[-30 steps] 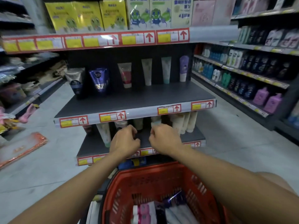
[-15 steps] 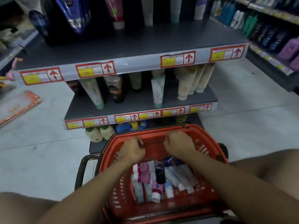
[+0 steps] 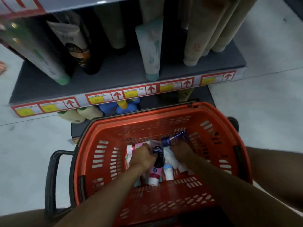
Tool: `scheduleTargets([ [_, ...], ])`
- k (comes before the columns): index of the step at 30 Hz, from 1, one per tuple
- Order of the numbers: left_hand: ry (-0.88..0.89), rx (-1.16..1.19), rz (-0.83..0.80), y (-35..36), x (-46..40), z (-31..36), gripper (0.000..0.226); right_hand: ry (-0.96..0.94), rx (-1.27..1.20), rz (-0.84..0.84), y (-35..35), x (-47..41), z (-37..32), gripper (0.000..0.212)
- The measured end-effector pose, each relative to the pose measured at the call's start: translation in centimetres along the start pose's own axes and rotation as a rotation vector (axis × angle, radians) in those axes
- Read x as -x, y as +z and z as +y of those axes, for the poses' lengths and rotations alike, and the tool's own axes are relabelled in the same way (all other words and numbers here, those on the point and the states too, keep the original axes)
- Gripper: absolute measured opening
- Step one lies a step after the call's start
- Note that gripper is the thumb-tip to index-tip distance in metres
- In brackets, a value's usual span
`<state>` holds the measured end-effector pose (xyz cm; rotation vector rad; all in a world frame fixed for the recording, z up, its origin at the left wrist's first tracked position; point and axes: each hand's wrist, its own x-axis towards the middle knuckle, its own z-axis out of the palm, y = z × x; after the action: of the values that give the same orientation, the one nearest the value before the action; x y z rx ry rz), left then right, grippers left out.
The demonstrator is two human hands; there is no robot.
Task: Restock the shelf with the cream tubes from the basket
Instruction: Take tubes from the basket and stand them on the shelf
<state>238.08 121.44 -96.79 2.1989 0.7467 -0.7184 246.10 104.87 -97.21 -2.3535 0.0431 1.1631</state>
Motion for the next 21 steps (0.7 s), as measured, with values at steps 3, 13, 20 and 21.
scheduleTargets([
  [3, -0.038, 0.020, -0.039, 2.7, -1.6, -0.5, 0.041, 0.051, -0.125, -0.131, 1.1, -1.5, 0.8, 0.044],
  [13, -0.157, -0.001, -0.024, 6.6, -4.0, 0.1, 0.090, 0.333, -0.996, -0.057, 3.1, -5.0, 1.4, 0.018],
  [20, -0.211, 0.000, -0.019, 6.4, -4.5, -0.1, 0.088, 0.369, -1.041, 0.032, 3.7, -7.0, 0.0, 0.032],
  [21, -0.228, -0.016, -0.033, 6.1, -4.5, -0.2, 0.092, 0.391, -1.012, 0.043, 3.3, -7.0, -0.1, 0.038],
])
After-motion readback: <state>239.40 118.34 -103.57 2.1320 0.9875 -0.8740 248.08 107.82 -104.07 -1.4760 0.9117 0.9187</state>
